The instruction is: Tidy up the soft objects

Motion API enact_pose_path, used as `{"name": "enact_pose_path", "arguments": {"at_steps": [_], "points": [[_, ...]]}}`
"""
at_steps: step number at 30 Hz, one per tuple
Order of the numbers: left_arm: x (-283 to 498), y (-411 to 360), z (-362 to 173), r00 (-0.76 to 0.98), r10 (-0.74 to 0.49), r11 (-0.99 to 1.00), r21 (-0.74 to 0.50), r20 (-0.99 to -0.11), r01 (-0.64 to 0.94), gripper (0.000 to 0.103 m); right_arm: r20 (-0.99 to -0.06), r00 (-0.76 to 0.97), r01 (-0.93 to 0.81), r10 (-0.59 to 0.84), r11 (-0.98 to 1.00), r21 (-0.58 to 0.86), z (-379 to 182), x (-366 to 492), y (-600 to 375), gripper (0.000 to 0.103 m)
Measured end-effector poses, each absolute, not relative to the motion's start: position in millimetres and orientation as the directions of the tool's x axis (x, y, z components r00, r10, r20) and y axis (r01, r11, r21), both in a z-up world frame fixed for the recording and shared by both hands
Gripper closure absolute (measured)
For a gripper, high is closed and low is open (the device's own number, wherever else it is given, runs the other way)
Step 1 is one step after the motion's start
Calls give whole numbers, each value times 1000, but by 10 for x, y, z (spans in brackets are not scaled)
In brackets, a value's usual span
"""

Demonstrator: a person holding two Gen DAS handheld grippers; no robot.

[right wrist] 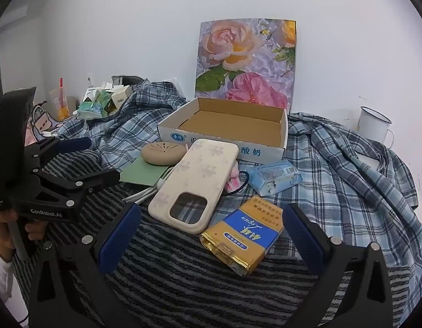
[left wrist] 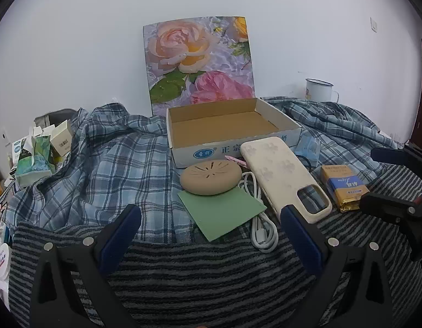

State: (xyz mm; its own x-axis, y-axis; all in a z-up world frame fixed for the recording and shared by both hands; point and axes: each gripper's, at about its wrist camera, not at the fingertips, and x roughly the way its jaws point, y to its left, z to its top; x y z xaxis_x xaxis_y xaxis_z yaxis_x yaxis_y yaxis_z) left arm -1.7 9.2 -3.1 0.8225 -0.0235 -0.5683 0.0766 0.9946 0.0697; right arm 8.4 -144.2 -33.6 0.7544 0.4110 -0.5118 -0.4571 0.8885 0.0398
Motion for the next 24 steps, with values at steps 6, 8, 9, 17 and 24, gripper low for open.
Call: {"name": "enact_pose_path", "arguments": {"at_steps": [6,8,9,17,24], "points": [[-19,102,-43,823,-23,994,71,-568,77,0,-515,751,-457,413,888,45,-331,98,-1453,0],[-12,103,-32,822,-24,994,71,-570,78,0,-515,752,-456,412,889,44,-331,96,-1449,0],[-12,102,-32,822,-24,994,71,-570,78,0,-515,752,-457,411,889,43,-333,98,-1451,0],[-7,97,-25,821,-24,994,72,-571,79,0,-515,752,-456,411,889,44,-333,96,-1448,0],[0,93,-29,820,-21,994,74,-571,77,0,-518,750,-457,412,888,45,-336,102,-1449,0]]}}
